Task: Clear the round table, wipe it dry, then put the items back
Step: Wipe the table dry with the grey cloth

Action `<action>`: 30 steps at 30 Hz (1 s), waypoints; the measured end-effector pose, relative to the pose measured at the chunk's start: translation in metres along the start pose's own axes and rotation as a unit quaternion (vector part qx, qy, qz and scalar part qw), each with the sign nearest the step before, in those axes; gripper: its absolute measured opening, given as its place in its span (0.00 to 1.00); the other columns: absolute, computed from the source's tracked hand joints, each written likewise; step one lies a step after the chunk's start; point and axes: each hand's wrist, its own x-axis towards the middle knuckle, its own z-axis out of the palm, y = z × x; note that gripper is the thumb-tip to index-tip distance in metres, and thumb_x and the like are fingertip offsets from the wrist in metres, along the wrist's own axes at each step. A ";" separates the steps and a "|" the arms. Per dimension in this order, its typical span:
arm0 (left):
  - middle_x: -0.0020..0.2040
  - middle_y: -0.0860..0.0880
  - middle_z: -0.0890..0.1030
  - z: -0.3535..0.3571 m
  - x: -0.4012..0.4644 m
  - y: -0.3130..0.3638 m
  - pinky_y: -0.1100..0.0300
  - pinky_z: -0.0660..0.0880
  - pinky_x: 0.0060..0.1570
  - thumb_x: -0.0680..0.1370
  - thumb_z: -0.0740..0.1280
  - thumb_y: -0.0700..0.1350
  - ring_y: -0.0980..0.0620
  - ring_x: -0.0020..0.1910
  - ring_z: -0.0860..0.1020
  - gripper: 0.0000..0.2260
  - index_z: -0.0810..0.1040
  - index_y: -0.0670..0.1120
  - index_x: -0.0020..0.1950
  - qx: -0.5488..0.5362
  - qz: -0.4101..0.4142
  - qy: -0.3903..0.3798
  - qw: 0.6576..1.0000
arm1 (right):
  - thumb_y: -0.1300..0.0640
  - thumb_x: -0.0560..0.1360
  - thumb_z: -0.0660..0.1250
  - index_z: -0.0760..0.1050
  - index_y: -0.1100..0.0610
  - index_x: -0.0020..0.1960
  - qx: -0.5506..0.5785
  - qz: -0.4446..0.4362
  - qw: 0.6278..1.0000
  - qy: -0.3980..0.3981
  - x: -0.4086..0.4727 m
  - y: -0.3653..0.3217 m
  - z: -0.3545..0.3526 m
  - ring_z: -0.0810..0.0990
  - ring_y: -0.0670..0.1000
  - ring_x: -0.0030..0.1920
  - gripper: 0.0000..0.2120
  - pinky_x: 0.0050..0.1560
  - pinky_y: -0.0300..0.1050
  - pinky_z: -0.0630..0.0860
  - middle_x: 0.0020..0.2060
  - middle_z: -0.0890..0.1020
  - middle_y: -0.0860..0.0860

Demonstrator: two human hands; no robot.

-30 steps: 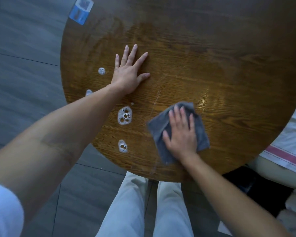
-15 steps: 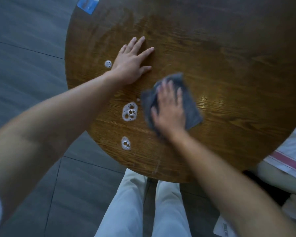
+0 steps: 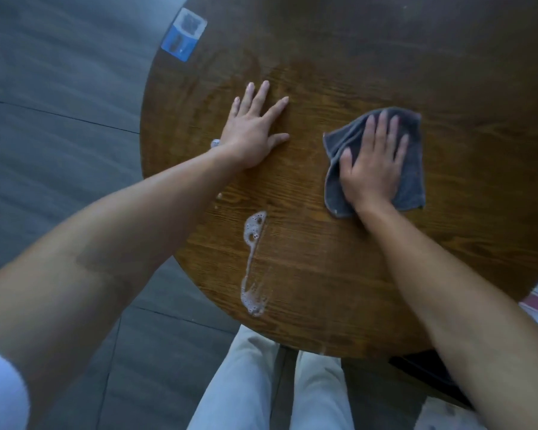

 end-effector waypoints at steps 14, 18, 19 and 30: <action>0.85 0.47 0.40 0.003 -0.004 -0.002 0.43 0.39 0.81 0.83 0.60 0.60 0.44 0.83 0.37 0.31 0.51 0.59 0.83 -0.030 0.011 0.007 0.999 | 0.42 0.82 0.50 0.48 0.57 0.84 -0.001 0.003 1.000 -0.028 -0.067 0.035 0.002 0.47 0.55 0.84 0.36 0.82 0.63 0.47 0.84 0.50 0.55; 0.85 0.47 0.40 0.003 -0.004 0.004 0.42 0.39 0.80 0.84 0.59 0.60 0.43 0.83 0.36 0.31 0.50 0.58 0.84 -0.029 -0.007 0.000 1.000 | 0.45 0.83 0.49 0.47 0.61 0.84 0.031 0.069 0.997 0.029 -0.076 -0.022 0.016 0.47 0.59 0.84 0.35 0.81 0.64 0.48 0.84 0.49 0.59; 0.85 0.46 0.40 0.004 -0.005 0.005 0.42 0.39 0.80 0.83 0.58 0.62 0.43 0.83 0.36 0.31 0.50 0.58 0.84 -0.031 -0.011 0.004 0.999 | 0.45 0.83 0.52 0.47 0.61 0.84 0.035 -0.022 0.999 0.004 -0.113 -0.039 0.026 0.46 0.58 0.84 0.35 0.81 0.64 0.48 0.84 0.48 0.59; 0.84 0.46 0.36 0.011 -0.010 0.022 0.41 0.38 0.80 0.84 0.55 0.62 0.43 0.82 0.34 0.32 0.45 0.56 0.84 -0.021 -0.039 0.003 0.999 | 0.41 0.81 0.52 0.51 0.60 0.84 -0.024 -0.002 0.999 -0.041 -0.167 0.118 0.018 0.49 0.58 0.84 0.37 0.82 0.62 0.46 0.84 0.52 0.58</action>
